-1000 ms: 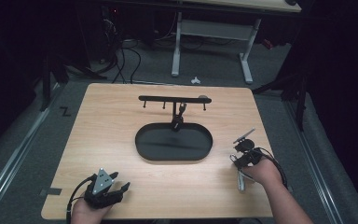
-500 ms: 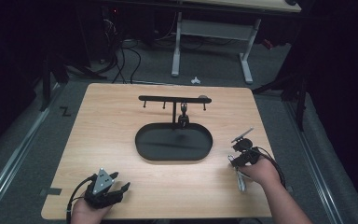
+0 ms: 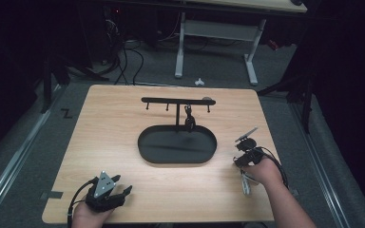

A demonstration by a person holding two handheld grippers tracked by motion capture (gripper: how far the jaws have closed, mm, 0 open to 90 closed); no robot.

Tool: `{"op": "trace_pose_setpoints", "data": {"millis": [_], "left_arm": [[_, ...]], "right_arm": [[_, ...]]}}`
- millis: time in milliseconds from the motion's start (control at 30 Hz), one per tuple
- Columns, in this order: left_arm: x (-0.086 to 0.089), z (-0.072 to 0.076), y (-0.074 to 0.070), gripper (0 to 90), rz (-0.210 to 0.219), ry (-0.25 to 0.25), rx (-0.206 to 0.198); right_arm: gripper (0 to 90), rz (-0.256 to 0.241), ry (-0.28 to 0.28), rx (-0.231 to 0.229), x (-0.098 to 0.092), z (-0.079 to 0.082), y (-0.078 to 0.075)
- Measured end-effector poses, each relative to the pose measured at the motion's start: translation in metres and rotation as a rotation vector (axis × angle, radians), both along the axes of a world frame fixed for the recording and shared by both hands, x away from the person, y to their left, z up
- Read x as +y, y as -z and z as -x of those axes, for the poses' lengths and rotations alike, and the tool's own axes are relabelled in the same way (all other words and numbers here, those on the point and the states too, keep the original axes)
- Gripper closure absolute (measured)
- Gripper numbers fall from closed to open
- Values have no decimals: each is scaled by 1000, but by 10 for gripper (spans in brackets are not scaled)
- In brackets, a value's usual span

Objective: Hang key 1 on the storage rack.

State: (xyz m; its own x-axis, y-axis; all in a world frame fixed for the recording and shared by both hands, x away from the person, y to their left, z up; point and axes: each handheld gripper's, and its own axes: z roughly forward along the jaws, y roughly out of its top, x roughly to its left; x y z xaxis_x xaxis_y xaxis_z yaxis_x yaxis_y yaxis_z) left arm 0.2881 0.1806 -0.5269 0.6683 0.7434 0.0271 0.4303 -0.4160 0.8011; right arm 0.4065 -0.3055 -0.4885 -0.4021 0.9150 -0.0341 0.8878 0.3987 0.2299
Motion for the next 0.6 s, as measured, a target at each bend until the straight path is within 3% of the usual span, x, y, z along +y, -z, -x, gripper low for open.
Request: {"op": "trace_pose_setpoints", "data": {"millis": [100,167,333,500,600], "left_arm": [[0,0,0,403,0,0,1],[0,0,0,403,-1,-1,0],[0,0,0,403,-1,0,1],[-1,0,0,403,-4,3,2],[-1,0,0,403,-6,5,2]], "right_arm": [[840,-6,-7,-28,1,1,-7],[867,-6,-21,-9,2,0,-6],[859,15,-33,-10,5,1,-3],[709,4,-29,-29,4,2,-7],[656,22,-24,-18,4,1,-4]]}}
